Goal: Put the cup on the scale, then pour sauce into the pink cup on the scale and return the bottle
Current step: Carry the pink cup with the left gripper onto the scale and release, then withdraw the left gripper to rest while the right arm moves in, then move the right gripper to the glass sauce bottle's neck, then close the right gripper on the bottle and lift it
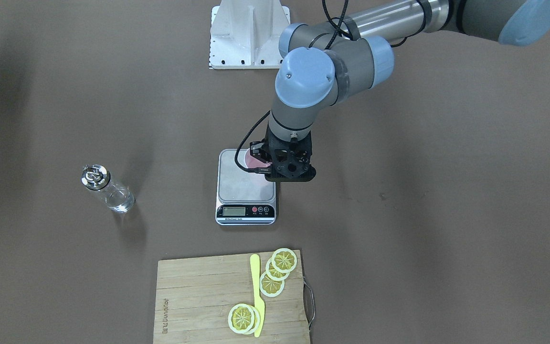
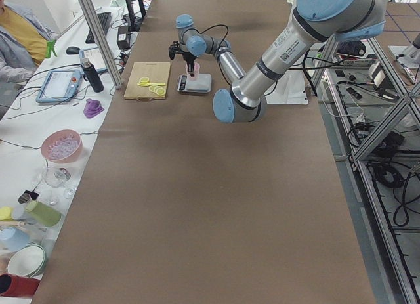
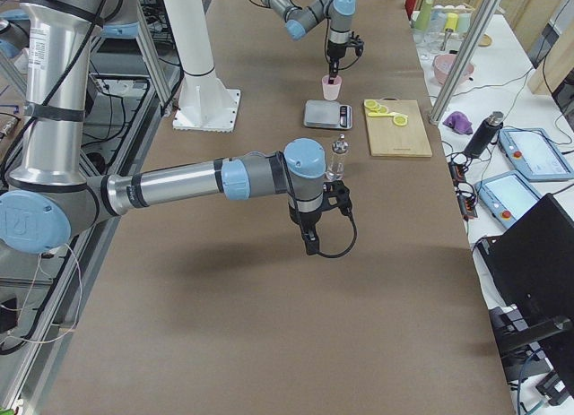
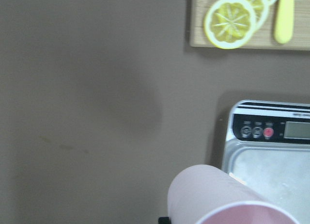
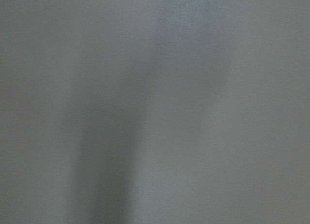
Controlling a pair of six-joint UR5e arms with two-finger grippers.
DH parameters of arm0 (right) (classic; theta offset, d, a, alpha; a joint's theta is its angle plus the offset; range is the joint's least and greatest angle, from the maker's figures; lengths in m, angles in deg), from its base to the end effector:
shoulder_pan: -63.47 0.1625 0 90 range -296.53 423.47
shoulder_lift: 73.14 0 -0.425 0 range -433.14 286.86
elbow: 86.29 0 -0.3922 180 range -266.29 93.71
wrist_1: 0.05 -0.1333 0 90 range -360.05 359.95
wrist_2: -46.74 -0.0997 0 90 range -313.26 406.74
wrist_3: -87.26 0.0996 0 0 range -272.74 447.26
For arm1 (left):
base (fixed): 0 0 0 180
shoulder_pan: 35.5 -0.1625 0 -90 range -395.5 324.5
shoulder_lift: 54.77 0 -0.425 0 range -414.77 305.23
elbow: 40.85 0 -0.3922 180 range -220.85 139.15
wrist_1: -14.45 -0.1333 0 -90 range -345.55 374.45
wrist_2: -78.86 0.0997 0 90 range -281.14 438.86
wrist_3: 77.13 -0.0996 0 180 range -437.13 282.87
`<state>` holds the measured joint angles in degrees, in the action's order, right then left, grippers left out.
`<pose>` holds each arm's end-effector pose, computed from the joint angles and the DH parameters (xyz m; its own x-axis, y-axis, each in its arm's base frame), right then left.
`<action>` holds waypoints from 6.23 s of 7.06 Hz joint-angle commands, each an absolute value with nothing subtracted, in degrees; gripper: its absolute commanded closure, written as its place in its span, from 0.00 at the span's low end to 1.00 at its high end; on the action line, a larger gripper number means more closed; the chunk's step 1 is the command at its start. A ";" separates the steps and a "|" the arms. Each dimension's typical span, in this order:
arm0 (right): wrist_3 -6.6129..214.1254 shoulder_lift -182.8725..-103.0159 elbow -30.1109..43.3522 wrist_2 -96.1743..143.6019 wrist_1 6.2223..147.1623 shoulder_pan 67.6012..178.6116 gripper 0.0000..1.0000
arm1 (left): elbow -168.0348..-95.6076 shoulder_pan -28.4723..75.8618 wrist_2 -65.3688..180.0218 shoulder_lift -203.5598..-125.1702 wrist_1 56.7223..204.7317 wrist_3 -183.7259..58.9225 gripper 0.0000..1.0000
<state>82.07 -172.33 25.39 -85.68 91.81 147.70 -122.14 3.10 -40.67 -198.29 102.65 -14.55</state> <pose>0.0229 -0.4311 0.5511 0.7101 -0.2857 0.6436 0.1637 0.9559 0.2437 0.5352 -0.5350 0.1341 0.6363 0.0048 -0.7715 -0.0146 0.9999 -0.0058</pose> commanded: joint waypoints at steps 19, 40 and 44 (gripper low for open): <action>100.88 -176.42 20.50 -91.89 34.61 132.74 0.00 | -146.41 26.45 -50.78 -171.05 101.81 -27.12 0.02; 113.45 -154.70 -6.22 -49.17 -0.58 103.82 0.08 | -142.80 34.90 -46.21 -166.66 98.73 -52.61 0.02; 113.80 -154.61 -6.74 -44.34 -0.58 103.91 0.08 | -142.89 34.99 -46.12 -166.66 98.73 -52.61 0.02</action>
<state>113.57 -154.80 -6.63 -46.16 -0.69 103.99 -142.80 34.96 -46.13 -166.66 98.73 -52.61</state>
